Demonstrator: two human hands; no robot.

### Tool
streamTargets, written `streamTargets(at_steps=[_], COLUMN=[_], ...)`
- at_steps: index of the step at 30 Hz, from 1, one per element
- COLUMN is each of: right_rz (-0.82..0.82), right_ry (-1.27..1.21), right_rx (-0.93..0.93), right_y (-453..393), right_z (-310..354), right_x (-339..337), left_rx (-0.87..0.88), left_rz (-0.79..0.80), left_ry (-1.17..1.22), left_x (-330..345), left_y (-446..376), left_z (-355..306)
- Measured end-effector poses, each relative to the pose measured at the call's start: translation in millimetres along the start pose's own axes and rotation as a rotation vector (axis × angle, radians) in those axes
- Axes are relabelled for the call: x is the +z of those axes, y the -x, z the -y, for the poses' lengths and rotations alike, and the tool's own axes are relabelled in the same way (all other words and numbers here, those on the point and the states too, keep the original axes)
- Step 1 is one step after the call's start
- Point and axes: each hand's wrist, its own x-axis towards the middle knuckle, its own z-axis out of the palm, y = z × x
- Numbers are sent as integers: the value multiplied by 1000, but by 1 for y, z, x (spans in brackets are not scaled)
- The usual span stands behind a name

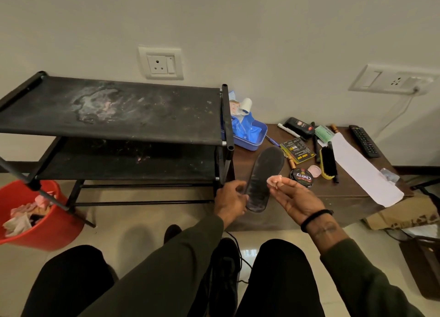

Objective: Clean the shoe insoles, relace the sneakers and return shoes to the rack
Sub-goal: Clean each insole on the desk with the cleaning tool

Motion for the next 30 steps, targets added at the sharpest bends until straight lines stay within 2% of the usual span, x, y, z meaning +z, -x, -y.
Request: streamTargets(at_steps=[9,13,15,17,21,25,28,30], right_rz=[-260,-343,-326,-246,-152,-268,-233,-193], right_ry=[390,821,1056,1300,1465,1566,1591,1733], right_rx=[-244,-443,-538,-627,-762,-695,-672,-657], right_y=[-38,-51,-53,-51,-45,-59,-68,-79], right_z=[9,12,10,4,-4,-1,5,10], right_x=[11,15,16,17,20,24,34,39], left_rx=[167,255,334,491,783,745,711,680], left_rz=[-246,-250,-207,-185,-127,-63,-89,-124], left_ry=[24,-169,-275,-418,-756,-771,-683,-718], left_x=[19,20,19,18,14,15,17,14], left_y=[-7,-9,-8,-3,0,0,7,14], left_z=[-16,-6,1,6,17,28,28,25])
